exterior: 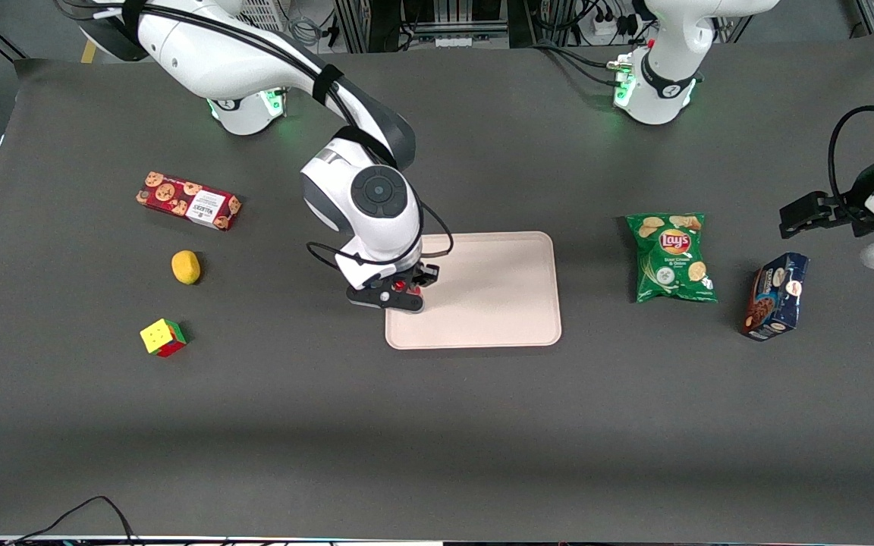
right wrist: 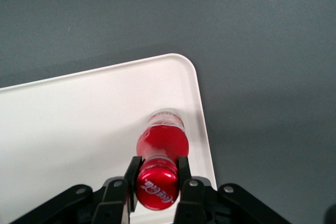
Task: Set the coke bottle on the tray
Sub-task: 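Lower the bottle onto the tray's edge and open the right gripper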
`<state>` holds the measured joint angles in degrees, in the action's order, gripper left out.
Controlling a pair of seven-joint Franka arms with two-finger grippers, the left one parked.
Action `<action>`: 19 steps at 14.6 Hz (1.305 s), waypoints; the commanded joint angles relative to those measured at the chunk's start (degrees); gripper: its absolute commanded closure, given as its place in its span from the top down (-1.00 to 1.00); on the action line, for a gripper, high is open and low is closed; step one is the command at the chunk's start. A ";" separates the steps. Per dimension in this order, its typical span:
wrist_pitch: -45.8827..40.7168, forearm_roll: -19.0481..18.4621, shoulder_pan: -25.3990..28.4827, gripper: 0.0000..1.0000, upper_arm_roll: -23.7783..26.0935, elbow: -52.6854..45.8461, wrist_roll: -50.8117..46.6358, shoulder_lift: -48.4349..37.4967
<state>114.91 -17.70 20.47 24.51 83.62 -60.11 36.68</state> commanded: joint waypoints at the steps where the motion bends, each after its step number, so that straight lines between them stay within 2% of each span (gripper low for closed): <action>1: 0.67 -1.72 -0.17 -0.93 0.71 0.23 -2.37 -0.39; 4: 1.11 -1.72 -0.17 -0.20 0.63 0.40 -2.38 -0.21; 7: 1.55 -1.72 -0.26 0.02 0.63 0.76 -2.38 -0.21; 8: 1.81 -1.72 -0.35 0.25 0.63 0.84 -2.38 -0.21; 9: 1.99 -1.72 -0.43 0.68 0.63 0.85 -2.38 -0.21; 10: 1.99 -1.72 -0.61 1.00 0.63 0.85 -2.38 -0.30; 12: 1.81 -1.46 -1.05 1.00 0.63 0.93 -2.11 -1.43; 15: 1.37 -0.67 -4.99 1.00 1.07 3.38 1.47 -6.16; 17: 1.29 5.36 -7.98 1.00 0.11 6.28 7.78 -11.52; 19: 0.85 9.16 -8.70 1.00 -4.53 10.06 16.04 -17.84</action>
<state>115.91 -14.08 13.97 24.15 85.74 -53.83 29.42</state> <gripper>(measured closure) 0.000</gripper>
